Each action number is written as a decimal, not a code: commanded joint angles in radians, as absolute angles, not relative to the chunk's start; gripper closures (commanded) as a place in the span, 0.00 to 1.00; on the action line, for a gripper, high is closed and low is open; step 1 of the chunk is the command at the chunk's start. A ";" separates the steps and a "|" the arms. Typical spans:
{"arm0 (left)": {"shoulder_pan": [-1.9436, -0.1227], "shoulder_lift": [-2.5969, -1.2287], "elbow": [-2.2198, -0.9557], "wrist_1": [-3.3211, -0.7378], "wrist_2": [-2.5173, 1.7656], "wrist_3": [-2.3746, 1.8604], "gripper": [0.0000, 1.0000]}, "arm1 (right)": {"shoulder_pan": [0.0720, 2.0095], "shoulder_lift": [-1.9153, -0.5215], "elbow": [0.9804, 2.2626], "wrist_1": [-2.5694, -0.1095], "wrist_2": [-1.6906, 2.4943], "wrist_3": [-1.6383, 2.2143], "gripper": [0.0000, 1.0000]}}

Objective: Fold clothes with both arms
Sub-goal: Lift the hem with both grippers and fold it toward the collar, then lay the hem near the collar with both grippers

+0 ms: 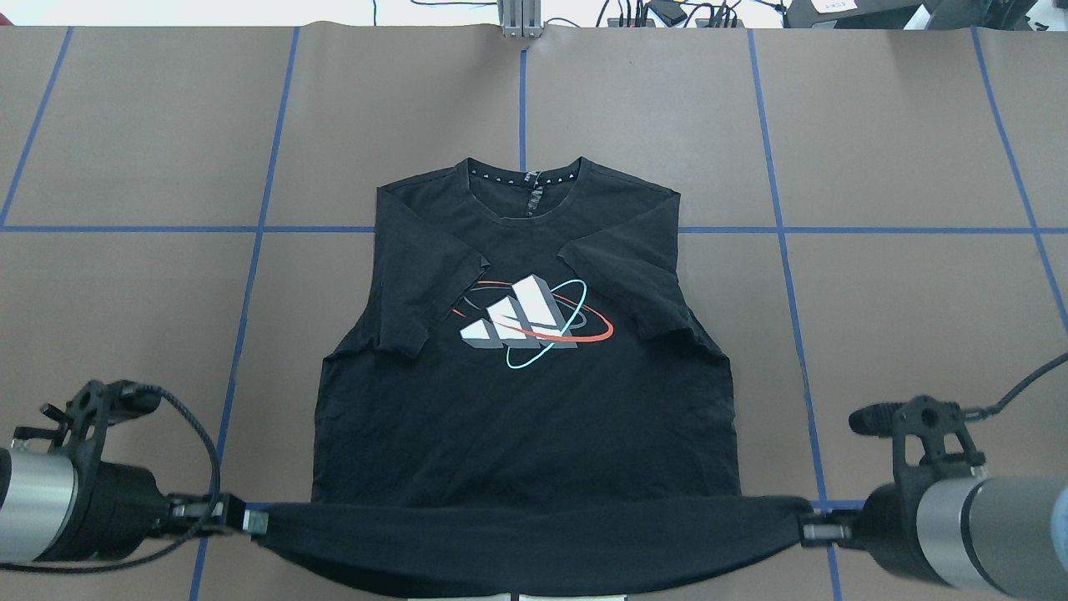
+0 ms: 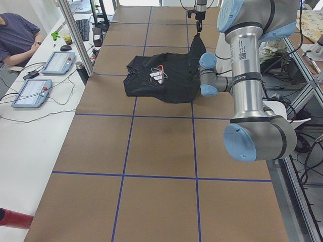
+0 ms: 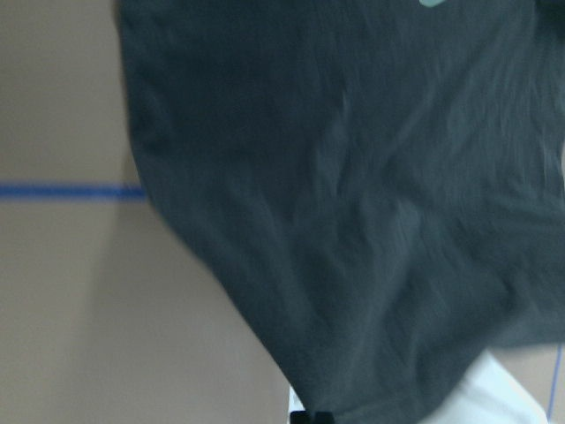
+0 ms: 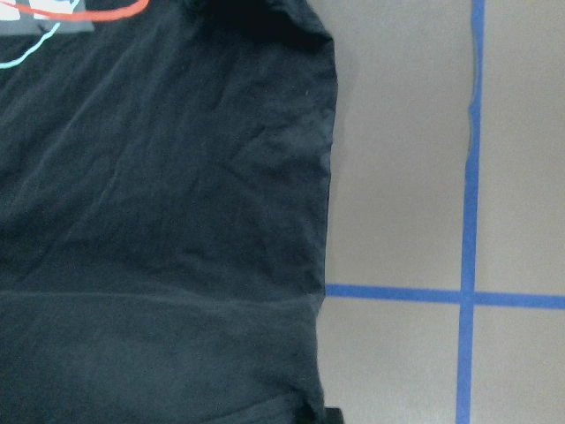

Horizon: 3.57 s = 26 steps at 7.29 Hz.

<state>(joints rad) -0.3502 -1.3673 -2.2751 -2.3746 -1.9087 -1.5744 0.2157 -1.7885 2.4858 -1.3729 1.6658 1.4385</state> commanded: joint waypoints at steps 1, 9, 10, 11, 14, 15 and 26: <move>-0.498 -1.507 -2.221 -2.289 -1.911 -1.555 1.00 | 0.365 -1.647 2.355 -1.373 1.667 1.390 1.00; -0.722 -1.863 -1.975 -2.016 -1.844 -1.336 1.00 | 0.673 -1.347 2.087 -1.374 1.765 1.350 1.00; -0.733 -1.882 -1.945 -2.019 -1.836 -1.335 1.00 | 0.722 -1.339 2.056 -1.374 1.796 1.286 1.00; -0.738 -1.890 -1.937 -2.019 -1.835 -1.336 1.00 | 0.742 -1.329 2.028 -1.374 1.805 1.276 1.00; -0.739 -1.926 -1.864 -2.020 -1.810 -1.312 1.00 | 0.759 -1.177 1.829 -1.371 1.802 1.263 1.00; -0.741 -1.969 -1.792 -2.023 -1.786 -1.298 1.00 | 0.762 -1.160 1.794 -1.368 1.802 1.256 1.00; -0.779 -2.161 -1.302 -2.223 -1.772 -1.210 1.00 | 0.807 -0.979 1.447 -1.359 1.798 1.169 1.00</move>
